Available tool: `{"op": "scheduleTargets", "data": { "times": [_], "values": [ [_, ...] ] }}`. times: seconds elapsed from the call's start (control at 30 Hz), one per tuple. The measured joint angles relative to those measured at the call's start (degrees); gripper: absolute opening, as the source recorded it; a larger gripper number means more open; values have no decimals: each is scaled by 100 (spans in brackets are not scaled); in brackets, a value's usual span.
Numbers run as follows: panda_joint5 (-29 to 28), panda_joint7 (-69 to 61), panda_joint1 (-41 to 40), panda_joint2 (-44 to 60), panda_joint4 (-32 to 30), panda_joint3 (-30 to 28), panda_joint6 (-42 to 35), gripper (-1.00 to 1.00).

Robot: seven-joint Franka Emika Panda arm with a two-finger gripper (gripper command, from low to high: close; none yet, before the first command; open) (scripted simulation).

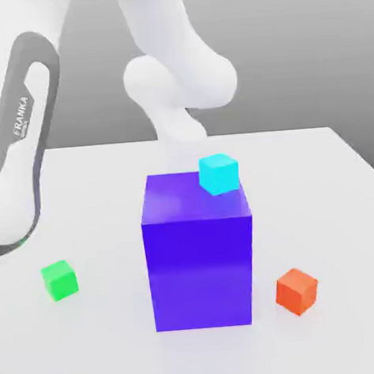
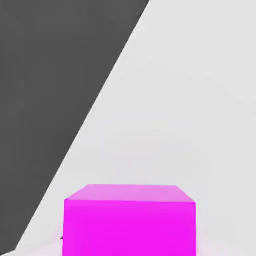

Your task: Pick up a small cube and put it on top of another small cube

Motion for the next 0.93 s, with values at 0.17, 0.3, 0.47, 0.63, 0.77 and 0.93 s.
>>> {"op": "scheduleTargets", "data": {
  "times": [0.17, 0.3, 0.47, 0.63, 0.77, 0.93],
  "values": [
    [174, 945, 84, -882, -1029, -238, 172, -100],
    [9, 1933, 133, -1579, -1869, -445, 355, -100],
    [-640, 3499, -123, -2426, -2932, -558, 616, -100],
    [-1549, 5135, -704, -3068, -3884, -395, 893, -100],
    [-1386, 5138, -693, -2492, -3953, -396, 1527, -100],
    [-779, 4714, -731, -1798, -3934, -202, 2173, 100]
  ]
}}
